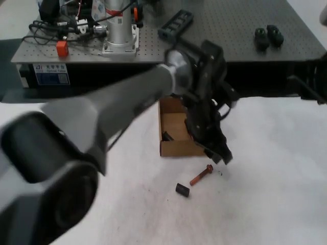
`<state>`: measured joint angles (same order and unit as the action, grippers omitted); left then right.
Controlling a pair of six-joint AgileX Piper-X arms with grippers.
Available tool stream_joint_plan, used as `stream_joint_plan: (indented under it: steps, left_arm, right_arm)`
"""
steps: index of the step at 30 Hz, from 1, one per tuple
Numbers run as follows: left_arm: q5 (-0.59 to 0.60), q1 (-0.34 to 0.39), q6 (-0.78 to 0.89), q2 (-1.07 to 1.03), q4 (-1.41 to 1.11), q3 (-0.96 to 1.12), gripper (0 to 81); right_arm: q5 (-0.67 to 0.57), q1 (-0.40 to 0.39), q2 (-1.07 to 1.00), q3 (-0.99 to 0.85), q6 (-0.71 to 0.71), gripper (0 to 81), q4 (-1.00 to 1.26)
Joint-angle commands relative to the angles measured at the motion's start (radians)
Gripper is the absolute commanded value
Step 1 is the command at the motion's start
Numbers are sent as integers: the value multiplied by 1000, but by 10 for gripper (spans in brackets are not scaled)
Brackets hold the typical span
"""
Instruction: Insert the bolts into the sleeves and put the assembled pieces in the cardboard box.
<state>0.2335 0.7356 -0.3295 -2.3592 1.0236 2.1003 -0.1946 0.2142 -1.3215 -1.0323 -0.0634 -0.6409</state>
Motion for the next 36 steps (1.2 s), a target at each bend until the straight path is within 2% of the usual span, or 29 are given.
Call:
stream_joint_plan:
  steps: [1,6,17,19,22,27,32,36]
  left_arm:
    - [-24,-3,-12,-13,31,28,325]
    - [-30,-6,-31,-39,75,28,295]
    - [-35,-4,-31,-91,81,28,291]
    - [-35,-4,-31,-91,85,28,236]
    - [-35,-4,-11,-91,102,30,6]
    - [-51,-4,43,-37,165,33,7]
    - [-54,-63,136,124,227,-5,7]
    - [-138,-149,197,327,144,-212,7]
  right_arm:
    - [-34,0,10,3,-9,337,-12]
    - [-48,-17,13,3,-11,337,-12]
    - [-48,-19,32,3,-11,337,-12]
    - [-48,-19,36,3,-11,337,-12]
    - [-48,-19,40,3,-11,337,-24]
    - [-48,-26,43,3,51,337,-123]
    - [-40,-126,24,3,156,337,-222]
    - [-46,-264,-57,3,162,337,-205]
